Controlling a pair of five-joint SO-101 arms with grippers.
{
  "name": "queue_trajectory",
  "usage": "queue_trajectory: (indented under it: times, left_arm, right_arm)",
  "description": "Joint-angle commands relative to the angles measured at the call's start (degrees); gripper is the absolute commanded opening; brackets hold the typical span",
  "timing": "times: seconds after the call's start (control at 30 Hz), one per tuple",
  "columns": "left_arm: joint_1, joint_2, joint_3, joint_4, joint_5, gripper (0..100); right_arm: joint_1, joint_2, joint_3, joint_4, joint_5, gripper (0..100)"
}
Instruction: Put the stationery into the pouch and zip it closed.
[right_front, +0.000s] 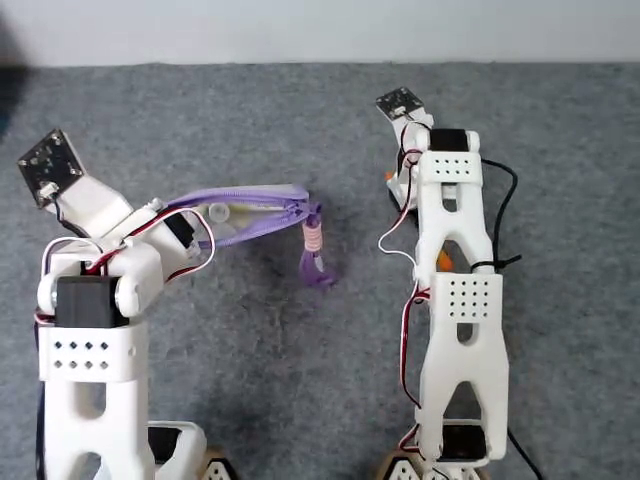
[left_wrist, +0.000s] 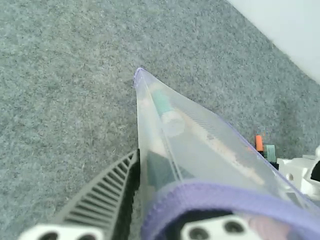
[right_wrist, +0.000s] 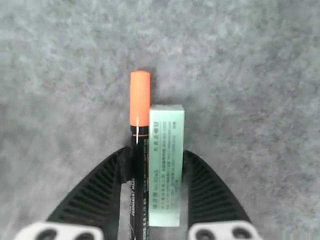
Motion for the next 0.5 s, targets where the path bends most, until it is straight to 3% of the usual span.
queue_trajectory:
  times: [0.0,0.13,0.27,0.47]
  left_arm:
    - [0.2,-0.6,-0.4,-1.5,0.4,1]
    - [0.0,-0.6,-0.2,-1.4,0.4,1]
    - [0.3,-0.7,-0.6,-1.4,0.4,1]
    - [0.0,-0.7,-0.7,-1.4,0.4,1]
  right_arm:
    - [-0.9,-3.9,-5.9,8.0,0.3,4.6]
    - [-1.4,-4.3,-12.6,16.8,0.1,4.6]
    - [-1.0,-5.3,-15.7,17.0,-0.9,3.8]
    - [-0.8,-13.1,-7.7,17.2,-0.9,0.8]
